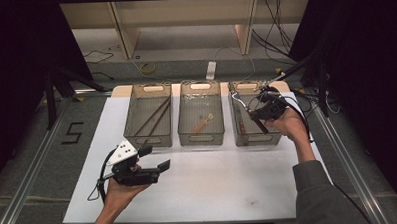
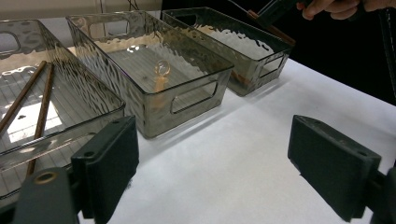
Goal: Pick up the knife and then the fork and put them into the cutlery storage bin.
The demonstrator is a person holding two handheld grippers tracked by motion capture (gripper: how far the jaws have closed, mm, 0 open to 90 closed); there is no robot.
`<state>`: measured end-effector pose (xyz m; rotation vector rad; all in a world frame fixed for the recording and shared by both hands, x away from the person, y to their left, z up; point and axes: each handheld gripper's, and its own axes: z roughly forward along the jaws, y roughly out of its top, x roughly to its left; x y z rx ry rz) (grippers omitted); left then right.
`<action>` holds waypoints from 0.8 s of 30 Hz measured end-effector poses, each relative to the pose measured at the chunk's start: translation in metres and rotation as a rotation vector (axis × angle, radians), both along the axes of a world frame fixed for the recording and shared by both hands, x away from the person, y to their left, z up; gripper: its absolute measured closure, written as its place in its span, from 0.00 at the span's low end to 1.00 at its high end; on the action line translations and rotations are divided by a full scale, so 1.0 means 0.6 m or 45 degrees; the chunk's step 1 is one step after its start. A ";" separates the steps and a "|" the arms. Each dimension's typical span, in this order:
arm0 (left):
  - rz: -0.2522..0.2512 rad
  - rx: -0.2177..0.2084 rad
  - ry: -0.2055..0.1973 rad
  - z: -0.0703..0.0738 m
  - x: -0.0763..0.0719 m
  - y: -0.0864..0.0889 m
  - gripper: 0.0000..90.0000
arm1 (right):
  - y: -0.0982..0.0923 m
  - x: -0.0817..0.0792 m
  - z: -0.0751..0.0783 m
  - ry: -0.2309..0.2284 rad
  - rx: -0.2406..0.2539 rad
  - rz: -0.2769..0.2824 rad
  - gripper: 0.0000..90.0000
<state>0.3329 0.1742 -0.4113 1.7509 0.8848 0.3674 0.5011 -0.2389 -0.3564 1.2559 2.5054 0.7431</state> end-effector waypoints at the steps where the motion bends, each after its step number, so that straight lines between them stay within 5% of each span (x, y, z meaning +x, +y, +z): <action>1: 0.000 -0.001 0.000 0.000 0.000 0.000 0.17 | 0.000 0.003 0.000 0.001 0.003 -0.003 0.86; 24: 0.002 -0.005 -0.002 0.001 0.000 0.000 0.17 | -0.013 0.055 -0.024 0.080 0.030 -0.195 0.86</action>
